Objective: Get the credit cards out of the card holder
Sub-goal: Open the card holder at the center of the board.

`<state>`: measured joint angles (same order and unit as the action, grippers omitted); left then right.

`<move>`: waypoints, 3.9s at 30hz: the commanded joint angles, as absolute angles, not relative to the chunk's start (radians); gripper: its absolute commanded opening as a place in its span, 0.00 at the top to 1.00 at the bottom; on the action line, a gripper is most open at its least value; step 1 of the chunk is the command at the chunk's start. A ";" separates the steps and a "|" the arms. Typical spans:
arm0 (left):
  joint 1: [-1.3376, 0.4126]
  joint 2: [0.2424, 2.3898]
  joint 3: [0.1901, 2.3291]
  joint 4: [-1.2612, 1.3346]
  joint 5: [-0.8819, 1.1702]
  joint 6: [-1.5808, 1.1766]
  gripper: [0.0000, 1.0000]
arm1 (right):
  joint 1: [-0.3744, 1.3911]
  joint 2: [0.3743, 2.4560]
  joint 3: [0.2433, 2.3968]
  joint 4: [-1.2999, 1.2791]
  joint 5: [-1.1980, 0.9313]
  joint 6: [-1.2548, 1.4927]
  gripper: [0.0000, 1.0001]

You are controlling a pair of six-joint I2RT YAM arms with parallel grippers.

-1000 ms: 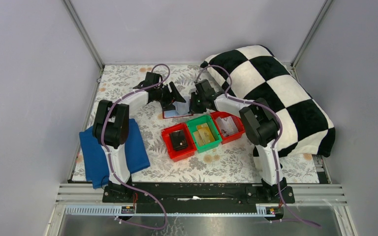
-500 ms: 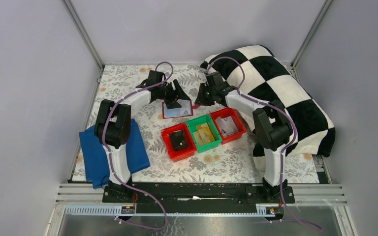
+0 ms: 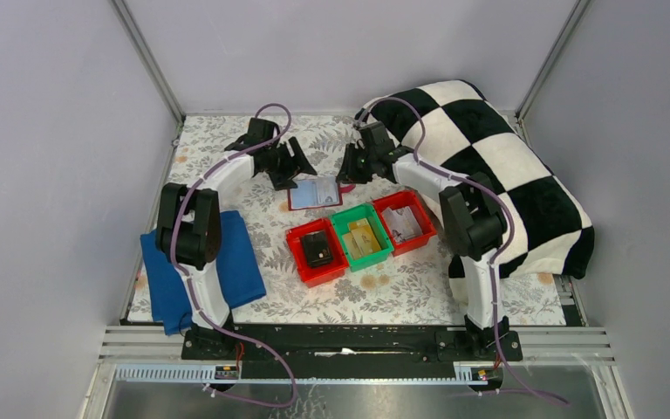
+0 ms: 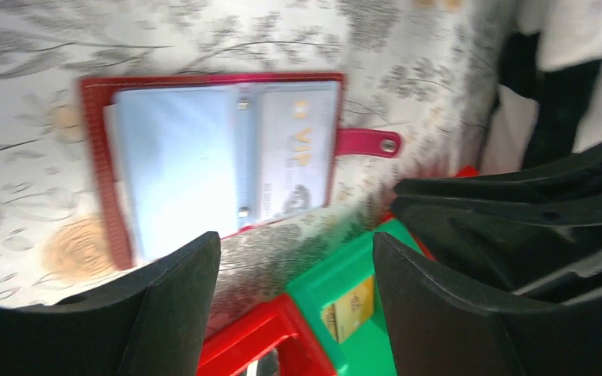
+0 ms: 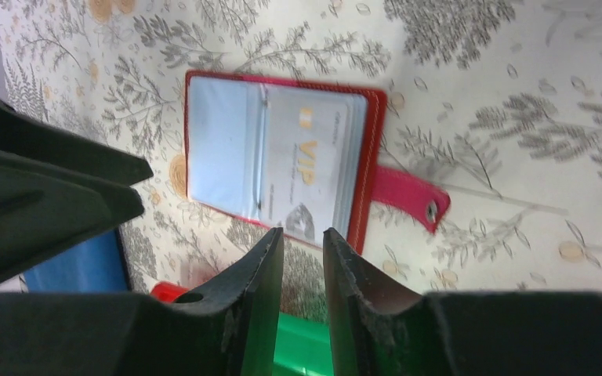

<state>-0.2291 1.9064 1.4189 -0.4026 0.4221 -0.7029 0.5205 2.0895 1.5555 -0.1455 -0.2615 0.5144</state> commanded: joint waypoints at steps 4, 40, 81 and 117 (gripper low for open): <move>-0.225 1.888 1.430 -0.518 0.264 -0.652 0.25 | 0.525 2.216 1.718 -0.238 -0.303 0.466 0.66; -0.244 1.963 1.394 -0.470 0.212 -0.638 0.32 | 0.525 2.310 1.733 -0.270 -0.297 0.462 0.67; -0.265 1.949 1.350 -0.434 0.120 -0.658 0.34 | 0.526 2.263 1.640 -0.230 -0.287 0.463 0.68; -0.279 1.916 1.392 -0.413 0.197 -0.647 0.95 | 0.525 2.248 1.644 -0.260 -0.271 0.448 0.68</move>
<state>-0.2745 1.9785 1.3609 -0.4446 0.1875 -0.6720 0.5205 2.2768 1.6573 -0.1596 -0.3046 0.4751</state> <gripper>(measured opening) 0.125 0.320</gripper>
